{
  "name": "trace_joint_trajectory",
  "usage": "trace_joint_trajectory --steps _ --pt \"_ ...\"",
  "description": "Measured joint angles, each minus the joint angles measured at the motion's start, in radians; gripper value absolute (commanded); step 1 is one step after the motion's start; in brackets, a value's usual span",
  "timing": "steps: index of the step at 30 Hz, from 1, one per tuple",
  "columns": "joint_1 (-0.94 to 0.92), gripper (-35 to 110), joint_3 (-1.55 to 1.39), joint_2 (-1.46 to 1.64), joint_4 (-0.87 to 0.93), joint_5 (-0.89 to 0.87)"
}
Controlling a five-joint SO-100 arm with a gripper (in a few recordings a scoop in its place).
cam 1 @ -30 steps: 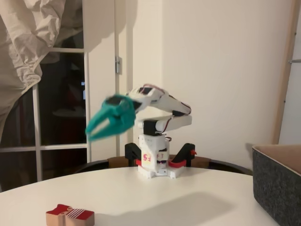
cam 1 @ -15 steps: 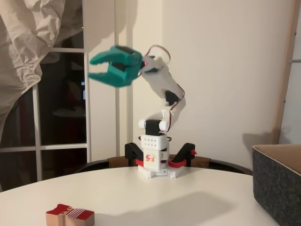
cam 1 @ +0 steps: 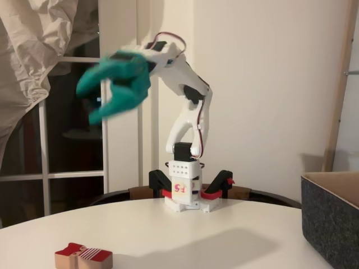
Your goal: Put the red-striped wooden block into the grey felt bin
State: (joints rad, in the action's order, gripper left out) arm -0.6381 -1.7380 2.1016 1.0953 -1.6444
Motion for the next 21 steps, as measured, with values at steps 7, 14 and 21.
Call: trace_joint_trajectory --steps 7,14,21 --pt "-0.029 30 0.055 -0.081 0.368 0.100" --pt "-0.054 31 0.080 -0.124 0.540 0.049" --pt "-0.071 38 0.080 -0.236 0.546 -0.003"
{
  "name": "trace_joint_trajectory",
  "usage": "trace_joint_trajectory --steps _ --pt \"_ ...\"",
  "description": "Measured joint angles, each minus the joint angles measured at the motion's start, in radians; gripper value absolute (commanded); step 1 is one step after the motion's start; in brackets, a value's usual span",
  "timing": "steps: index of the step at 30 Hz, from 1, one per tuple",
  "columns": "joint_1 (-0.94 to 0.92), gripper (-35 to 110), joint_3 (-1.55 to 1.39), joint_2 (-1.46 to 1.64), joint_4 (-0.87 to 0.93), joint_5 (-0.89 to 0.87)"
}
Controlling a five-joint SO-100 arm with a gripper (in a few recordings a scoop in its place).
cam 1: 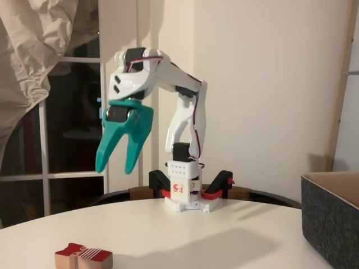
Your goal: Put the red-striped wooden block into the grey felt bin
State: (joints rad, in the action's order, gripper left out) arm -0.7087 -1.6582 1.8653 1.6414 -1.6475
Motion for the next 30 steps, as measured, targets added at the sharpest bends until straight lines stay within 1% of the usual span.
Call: trace_joint_trajectory --steps 14,30 --pt "-0.020 42 0.034 -0.229 -0.023 0.000" --pt "-0.005 42 0.037 -0.445 -0.224 0.003"
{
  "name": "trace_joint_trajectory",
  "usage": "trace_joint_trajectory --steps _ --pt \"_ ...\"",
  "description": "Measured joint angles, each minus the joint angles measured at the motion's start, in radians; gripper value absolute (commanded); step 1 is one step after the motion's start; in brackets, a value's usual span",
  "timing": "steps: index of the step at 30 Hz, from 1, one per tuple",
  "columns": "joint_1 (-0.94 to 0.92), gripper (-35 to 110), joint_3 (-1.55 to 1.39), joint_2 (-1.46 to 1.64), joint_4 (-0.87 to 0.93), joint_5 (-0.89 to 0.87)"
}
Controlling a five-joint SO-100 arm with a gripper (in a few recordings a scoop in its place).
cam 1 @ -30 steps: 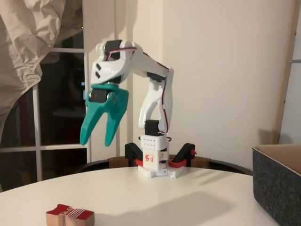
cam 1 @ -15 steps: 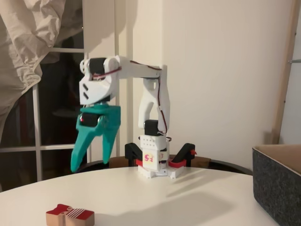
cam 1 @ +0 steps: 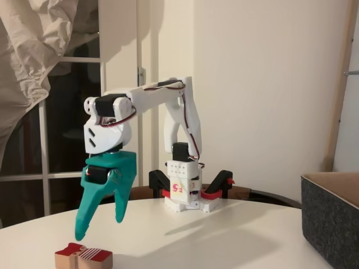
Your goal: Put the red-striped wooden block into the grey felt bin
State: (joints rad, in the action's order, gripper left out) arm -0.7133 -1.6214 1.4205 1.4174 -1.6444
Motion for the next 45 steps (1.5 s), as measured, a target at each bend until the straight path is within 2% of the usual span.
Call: trace_joint_trajectory --steps 23,45 --pt "-0.012 40 0.006 -0.222 -0.106 0.000" --pt "-0.008 18 0.032 -0.264 -0.189 0.005"
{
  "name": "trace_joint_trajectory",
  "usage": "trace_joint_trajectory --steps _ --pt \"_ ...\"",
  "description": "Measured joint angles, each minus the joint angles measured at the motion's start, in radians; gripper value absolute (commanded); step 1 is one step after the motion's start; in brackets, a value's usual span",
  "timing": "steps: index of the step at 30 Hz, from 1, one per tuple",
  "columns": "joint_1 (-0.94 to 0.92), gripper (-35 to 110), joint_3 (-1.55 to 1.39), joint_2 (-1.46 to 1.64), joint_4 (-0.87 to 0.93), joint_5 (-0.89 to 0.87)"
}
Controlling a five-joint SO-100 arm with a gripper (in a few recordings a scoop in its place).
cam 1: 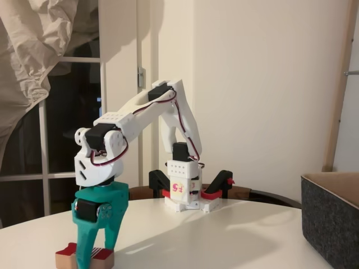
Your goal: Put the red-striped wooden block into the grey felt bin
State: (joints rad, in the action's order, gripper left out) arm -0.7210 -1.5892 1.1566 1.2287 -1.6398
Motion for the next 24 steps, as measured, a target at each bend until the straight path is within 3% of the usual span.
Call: trace_joint_trajectory --steps 24 --pt "-0.031 4 0.112 -0.011 -0.011 0.021"
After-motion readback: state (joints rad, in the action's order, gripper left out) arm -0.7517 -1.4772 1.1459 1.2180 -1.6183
